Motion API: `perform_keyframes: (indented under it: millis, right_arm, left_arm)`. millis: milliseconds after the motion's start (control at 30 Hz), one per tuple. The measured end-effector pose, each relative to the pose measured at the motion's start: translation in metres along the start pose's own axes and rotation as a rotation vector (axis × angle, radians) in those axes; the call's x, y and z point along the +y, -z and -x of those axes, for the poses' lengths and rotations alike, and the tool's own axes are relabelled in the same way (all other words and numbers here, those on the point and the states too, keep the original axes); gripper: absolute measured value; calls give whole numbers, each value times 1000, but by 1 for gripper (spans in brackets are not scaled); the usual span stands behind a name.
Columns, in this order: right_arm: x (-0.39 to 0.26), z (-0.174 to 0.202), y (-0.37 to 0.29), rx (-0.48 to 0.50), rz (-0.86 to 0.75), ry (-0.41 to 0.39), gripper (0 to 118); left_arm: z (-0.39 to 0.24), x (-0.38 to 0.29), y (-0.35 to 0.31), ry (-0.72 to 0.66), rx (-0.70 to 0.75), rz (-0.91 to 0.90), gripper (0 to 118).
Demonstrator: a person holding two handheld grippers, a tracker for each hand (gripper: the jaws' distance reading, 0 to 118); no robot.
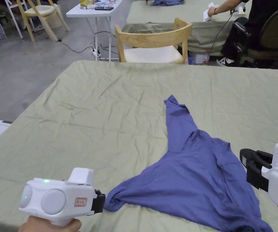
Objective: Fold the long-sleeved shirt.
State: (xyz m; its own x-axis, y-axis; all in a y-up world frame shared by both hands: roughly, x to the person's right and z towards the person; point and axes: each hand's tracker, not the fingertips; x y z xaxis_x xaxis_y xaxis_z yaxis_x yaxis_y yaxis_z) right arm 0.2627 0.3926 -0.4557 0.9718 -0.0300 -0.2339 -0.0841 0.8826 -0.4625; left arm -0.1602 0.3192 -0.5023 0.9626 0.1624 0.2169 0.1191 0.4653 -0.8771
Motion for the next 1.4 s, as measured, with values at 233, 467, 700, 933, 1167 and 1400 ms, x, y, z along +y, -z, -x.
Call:
perform_keyframes:
  millis: [233,467,700,933,1167,1400]
  right_arm:
    - [-13,-4,25,9,65,11,1]
    - [-23,-17,52,-10,142,26,1]
    - [-32,-20,67,-18,198,26,1]
    - [-30,-33,95,-15,242,30,1]
    - [32,-71,196,86,405,-187,76]
    - [61,-110,331,186,596,-377,75]
  left_arm:
    - [13,9,71,-15,78,54,67]
    - [33,16,144,-39,91,139,67]
    - [41,13,177,-102,50,165,55]
    - [28,12,175,-36,95,92,9]
    - [30,13,184,-104,92,124,8]
    - [35,15,187,-133,79,141,8]
